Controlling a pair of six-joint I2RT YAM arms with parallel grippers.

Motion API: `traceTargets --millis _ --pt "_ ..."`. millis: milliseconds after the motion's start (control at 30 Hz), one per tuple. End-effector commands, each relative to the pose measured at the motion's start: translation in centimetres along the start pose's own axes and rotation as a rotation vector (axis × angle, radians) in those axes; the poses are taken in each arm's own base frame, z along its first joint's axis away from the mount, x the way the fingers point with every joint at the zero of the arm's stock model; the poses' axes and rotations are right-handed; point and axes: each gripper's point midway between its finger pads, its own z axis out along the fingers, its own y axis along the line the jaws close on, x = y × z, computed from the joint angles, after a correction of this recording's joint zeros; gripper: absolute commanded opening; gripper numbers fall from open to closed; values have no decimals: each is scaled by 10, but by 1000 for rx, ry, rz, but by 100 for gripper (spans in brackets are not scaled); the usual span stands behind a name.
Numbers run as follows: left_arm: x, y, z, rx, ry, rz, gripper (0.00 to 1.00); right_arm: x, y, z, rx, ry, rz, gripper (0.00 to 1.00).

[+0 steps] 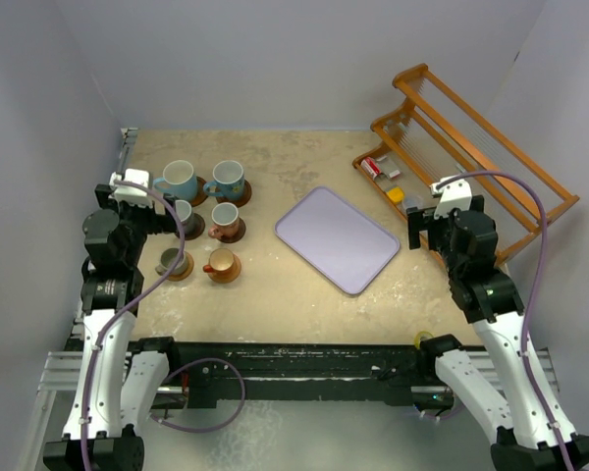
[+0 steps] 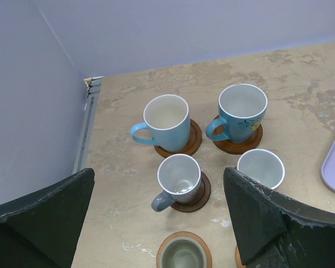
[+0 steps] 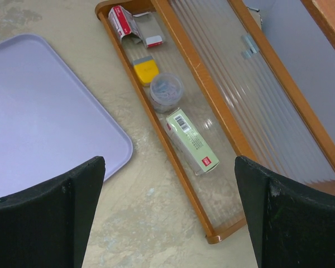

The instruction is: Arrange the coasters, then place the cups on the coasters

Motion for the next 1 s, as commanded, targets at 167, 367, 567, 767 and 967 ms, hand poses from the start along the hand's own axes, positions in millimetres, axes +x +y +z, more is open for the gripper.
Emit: traceTargets --millis 167,367,567,767,967 --pt "-24 13 -12 -70 -73 -19 93 -12 -7 -1 24 -52 5 100" --pt "-29 20 -16 -117 -88 -63 93 -13 -8 -4 26 -64 5 100" --pt "-31 18 -20 -102 -82 -41 93 -13 -8 -6 24 -70 6 100" --pt "-28 17 -19 -94 -76 -24 93 -12 -8 -6 22 -69 1 100" --pt "-26 16 -18 -89 -73 -19 93 -12 -8 -6 23 -69 -1 100"
